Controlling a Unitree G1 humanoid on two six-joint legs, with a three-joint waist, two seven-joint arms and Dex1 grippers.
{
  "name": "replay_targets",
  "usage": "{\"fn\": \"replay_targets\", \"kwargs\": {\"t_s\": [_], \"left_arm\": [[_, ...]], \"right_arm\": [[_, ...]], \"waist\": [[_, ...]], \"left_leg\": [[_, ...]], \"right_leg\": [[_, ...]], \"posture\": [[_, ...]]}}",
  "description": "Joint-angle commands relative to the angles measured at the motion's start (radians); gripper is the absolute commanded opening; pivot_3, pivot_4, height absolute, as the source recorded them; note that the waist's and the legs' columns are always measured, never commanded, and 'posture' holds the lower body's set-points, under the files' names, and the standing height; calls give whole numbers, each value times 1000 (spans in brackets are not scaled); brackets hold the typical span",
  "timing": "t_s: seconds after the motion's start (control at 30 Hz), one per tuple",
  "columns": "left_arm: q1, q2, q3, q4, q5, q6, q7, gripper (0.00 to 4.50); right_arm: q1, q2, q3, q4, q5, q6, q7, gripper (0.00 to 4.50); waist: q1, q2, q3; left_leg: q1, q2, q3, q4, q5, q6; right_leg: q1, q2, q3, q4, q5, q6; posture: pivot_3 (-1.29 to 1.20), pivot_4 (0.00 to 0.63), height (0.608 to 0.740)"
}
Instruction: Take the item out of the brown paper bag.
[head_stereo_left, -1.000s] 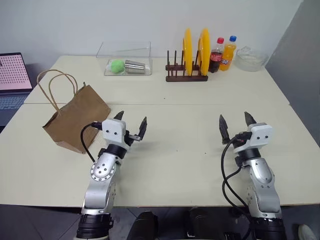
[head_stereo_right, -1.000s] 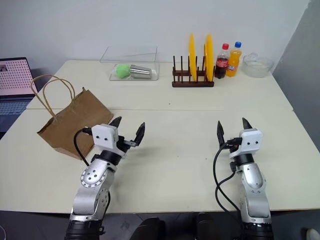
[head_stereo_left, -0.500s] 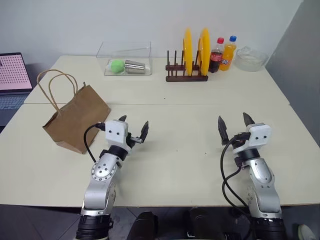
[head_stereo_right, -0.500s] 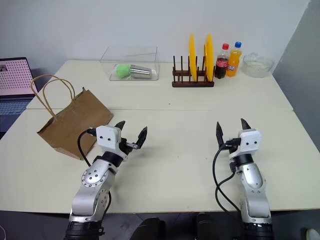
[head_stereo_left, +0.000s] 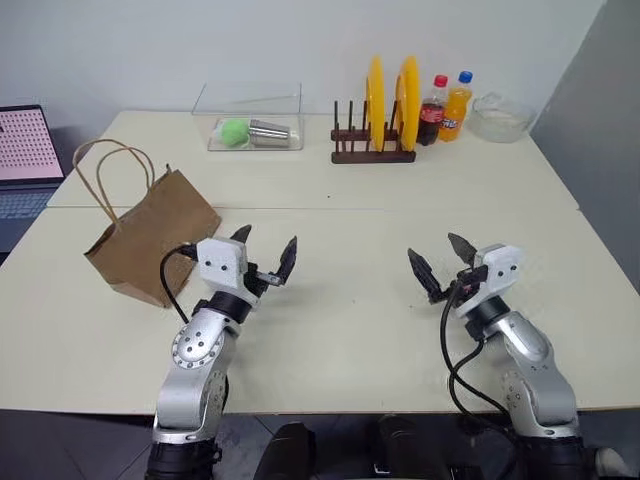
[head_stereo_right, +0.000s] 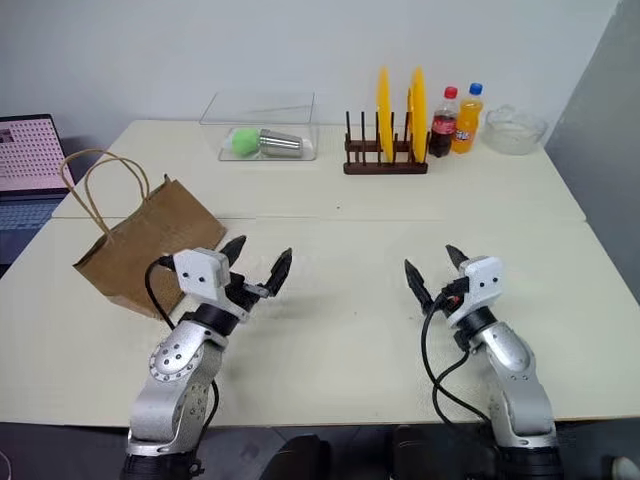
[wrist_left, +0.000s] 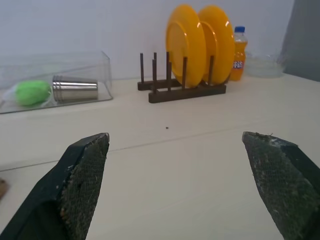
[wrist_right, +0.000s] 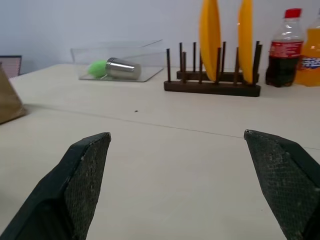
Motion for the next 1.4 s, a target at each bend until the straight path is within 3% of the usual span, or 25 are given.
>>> {"fn": "replay_targets", "kwargs": {"t_s": [0.03, 0.23, 0.53, 0.67, 0.8, 0.97, 1.13, 1.4], "left_arm": [[5, 10, 60, -134, -49, 93, 46, 4468], [29, 58, 242, -247, -150, 238, 103, 4468], [78, 147, 479, -358, -307, 381, 135, 4468], [87, 240, 623, -322, -411, 417, 99, 4468], [89, 404, 749, -159, -511, 481, -12, 4468], [33, 547, 748, 34, -550, 527, -106, 4468], [-190, 730, 596, 365, -479, 486, -268, 4468], [-426, 808, 402, 682, -360, 389, -439, 4468]], "right_arm": [[-109, -66, 9, -110, 121, 97, 113, 4500], [-360, -209, 53, -108, 282, 253, 359, 4500], [-513, -228, 118, 25, 294, 254, 565, 4500], [-529, -231, 133, 59, 266, 234, 608, 4500], [-542, -250, 137, 34, 275, 252, 648, 4500], [-552, -272, 143, -5, 291, 284, 680, 4500], [-592, -292, 141, -43, 306, 319, 687, 4500], [-606, -302, 138, -77, 308, 333, 682, 4500]], "waist": [[-1, 0, 0], [-2, 0, 1], [5, -1, 1], [3, -1, 2], [2, -1, 2], [4, -1, 3], [5, -2, 3], [0, -2, 4]], "left_leg": [[0, 0, 0, 0, 0, 0], [0, 0, -3, 0, 0, 0], [-2, -1, -6, 0, 0, 0], [-2, 0, -6, 0, 0, 0], [-1, 0, -6, -1, 0, 0], [-2, 0, -6, -1, 0, 0], [-3, 0, -9, -1, 0, 0], [-8, 0, -6, -2, 0, -1]], "right_leg": [[0, 0, 0, 0, 0, 0], [0, 1, -2, -1, 0, 0], [1, -1, -5, -3, 0, 0], [1, -1, -5, -3, 0, 0], [1, 0, -6, -3, 0, -1], [1, -1, -6, -3, 0, -1], [0, -1, -9, -3, 0, -1], [-6, -1, -6, -3, 1, -3]], "posture": [[0, 150, 740], [0, 150, 740], [0, 150, 740], [0, 150, 740], [0, 150, 740], [0, 150, 740], [0, 150, 740], [0, 150, 740]]}}
